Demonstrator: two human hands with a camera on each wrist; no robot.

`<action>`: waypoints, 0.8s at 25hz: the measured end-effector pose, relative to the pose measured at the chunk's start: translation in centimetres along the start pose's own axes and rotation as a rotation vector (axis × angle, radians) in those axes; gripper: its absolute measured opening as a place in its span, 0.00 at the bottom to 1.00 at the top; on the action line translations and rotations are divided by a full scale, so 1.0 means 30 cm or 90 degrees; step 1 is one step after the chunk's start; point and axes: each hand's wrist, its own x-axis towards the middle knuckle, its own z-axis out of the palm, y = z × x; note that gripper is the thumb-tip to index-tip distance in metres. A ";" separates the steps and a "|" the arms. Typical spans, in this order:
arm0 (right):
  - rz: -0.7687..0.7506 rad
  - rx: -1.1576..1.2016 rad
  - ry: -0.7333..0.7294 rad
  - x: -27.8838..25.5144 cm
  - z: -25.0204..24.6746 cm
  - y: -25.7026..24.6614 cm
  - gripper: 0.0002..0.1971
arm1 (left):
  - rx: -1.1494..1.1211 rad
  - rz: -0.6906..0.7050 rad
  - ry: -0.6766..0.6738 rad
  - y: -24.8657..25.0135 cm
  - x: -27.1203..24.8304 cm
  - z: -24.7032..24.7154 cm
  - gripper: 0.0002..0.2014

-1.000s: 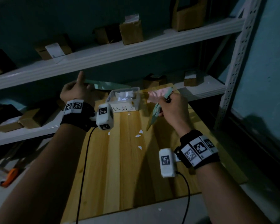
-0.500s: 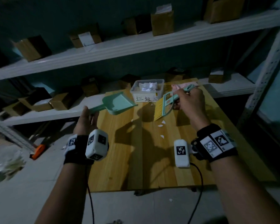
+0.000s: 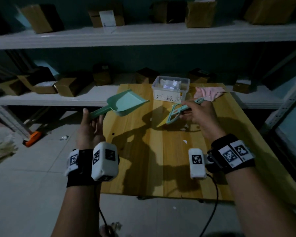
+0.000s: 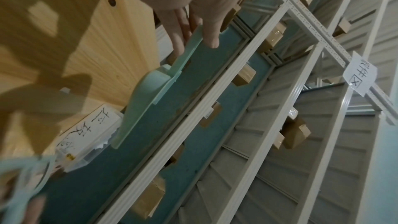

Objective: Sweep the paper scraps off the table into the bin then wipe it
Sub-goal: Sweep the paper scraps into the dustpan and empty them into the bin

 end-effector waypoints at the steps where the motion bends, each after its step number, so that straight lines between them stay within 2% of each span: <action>1: 0.004 0.019 -0.031 0.001 0.031 0.003 0.13 | -0.023 0.007 0.002 -0.003 -0.006 0.004 0.21; 5: 0.011 0.035 -0.146 -0.012 0.136 0.029 0.13 | -0.008 -0.006 0.020 0.003 0.017 0.014 0.24; 8: 0.009 -0.035 -0.155 -0.013 0.173 0.071 0.12 | -0.034 -0.023 0.011 0.016 0.026 0.009 0.26; 13: 0.017 -0.135 -0.024 0.021 0.091 0.070 0.11 | -0.047 -0.052 0.013 0.031 0.049 0.005 0.29; 17: 0.053 -0.212 0.093 0.030 -0.025 0.016 0.07 | -0.053 -0.081 0.011 0.027 0.040 0.012 0.21; 20: 0.036 -0.276 0.154 0.025 -0.074 -0.020 0.06 | -0.051 -0.080 0.015 0.021 0.026 0.028 0.15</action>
